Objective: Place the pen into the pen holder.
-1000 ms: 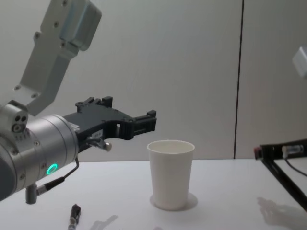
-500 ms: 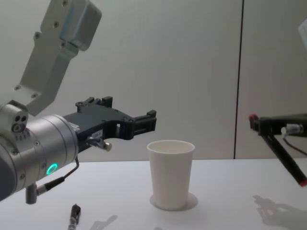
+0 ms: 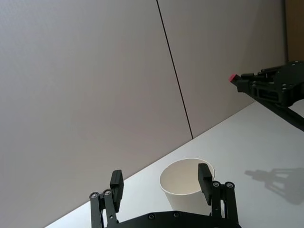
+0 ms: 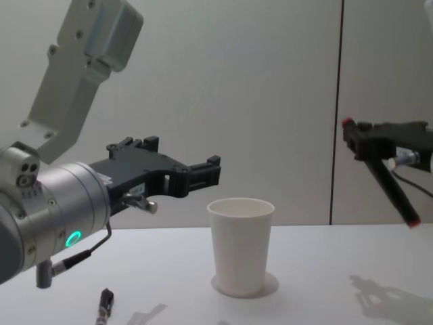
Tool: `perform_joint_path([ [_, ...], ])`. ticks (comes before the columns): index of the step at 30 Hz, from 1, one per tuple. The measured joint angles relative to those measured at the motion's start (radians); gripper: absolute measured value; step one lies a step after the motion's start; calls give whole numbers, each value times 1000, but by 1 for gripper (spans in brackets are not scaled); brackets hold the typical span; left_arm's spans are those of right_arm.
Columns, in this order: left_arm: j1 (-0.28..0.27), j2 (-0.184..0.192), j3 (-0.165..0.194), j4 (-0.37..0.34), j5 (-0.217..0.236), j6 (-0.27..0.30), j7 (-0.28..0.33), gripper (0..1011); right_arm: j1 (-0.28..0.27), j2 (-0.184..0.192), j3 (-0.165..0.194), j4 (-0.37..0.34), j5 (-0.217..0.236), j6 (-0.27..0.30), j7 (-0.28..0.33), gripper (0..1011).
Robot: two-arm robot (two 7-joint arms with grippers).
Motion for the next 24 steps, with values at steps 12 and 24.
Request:
perform_joint_path([
  [12,0,0,0,0,0,0,0,1000,34,-27,-20,88,-64,-253,-8,163],
  [24,0,0,0,0,0,0,0,1000,142,-88,-48,300,-107,-515,-5,163],
])
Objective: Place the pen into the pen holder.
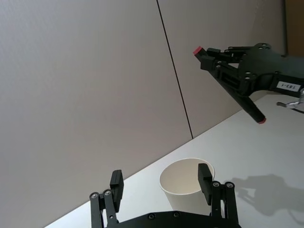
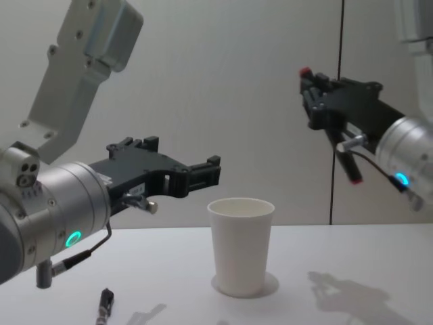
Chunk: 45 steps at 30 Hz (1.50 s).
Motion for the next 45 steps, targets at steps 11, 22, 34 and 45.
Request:
perform_joint_path([
  [11,0,0,0,0,0,0,0,1000,94,-51,-19,188,3,-166,12,163],
  [22,0,0,0,0,0,0,0,1000,184,-105,-43,383,59,-287,59,163],
  [34,0,0,0,0,0,0,0,1000,291,-165,-47,610,189,-408,159,163],
  [45,0,0,0,0,0,0,0,1000,373,-207,-24,799,304,-485,268,163],
])
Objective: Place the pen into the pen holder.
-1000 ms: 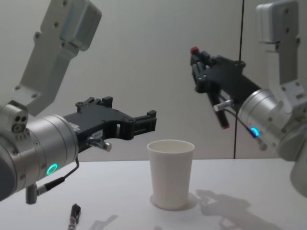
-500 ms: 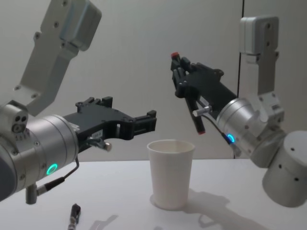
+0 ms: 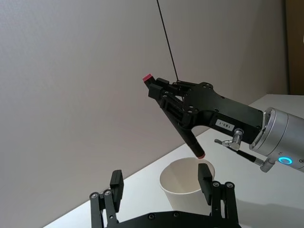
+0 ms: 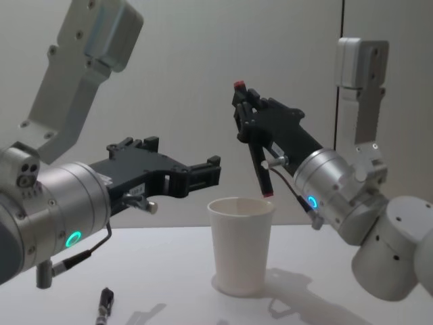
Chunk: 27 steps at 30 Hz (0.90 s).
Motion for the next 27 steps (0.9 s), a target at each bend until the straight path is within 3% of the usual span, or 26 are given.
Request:
perform_joint_path([
  [12,0,0,0,0,0,0,0,1000,68,-39,15,152,65,-55,87,163],
  [15,0,0,0,0,0,0,0,1000,76,-45,15,168,70,-62,96,218],
  [27,0,0,0,0,0,0,0,1000,102,-63,14,226,68,-91,110,600],
])
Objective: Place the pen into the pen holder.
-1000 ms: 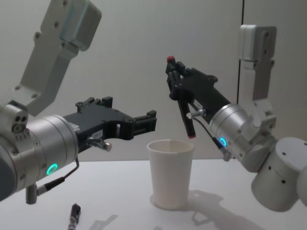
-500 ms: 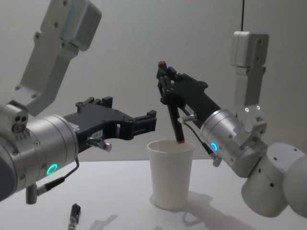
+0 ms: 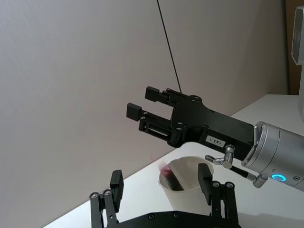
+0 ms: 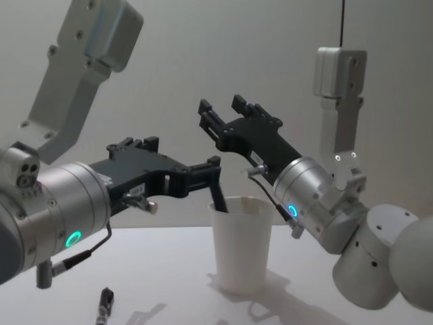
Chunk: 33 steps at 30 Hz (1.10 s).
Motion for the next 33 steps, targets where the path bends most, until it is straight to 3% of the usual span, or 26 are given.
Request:
perform_joint_path([
  [14,0,0,0,0,0,0,0,1000,0,8,-5,7,-38,-18,-36,998],
  [20,0,0,0,0,0,0,0,1000,-27,23,-2,-44,-56,-2,-54,1001],
  [22,0,0,0,0,0,0,0,1000,-66,38,-2,-120,-71,34,-71,1001],
  [23,0,0,0,0,0,0,0,1000,-66,38,-2,-120,-71,34,-71,1001],
  [30,0,0,0,0,0,0,0,1000,-204,88,-3,-393,-112,190,-118,1002],
  [31,0,0,0,0,0,0,0,1000,-204,88,-3,-393,-112,190,-118,1002],
  [33,0,0,0,0,0,0,0,999,-238,100,-2,-459,-120,238,-130,1002],
])
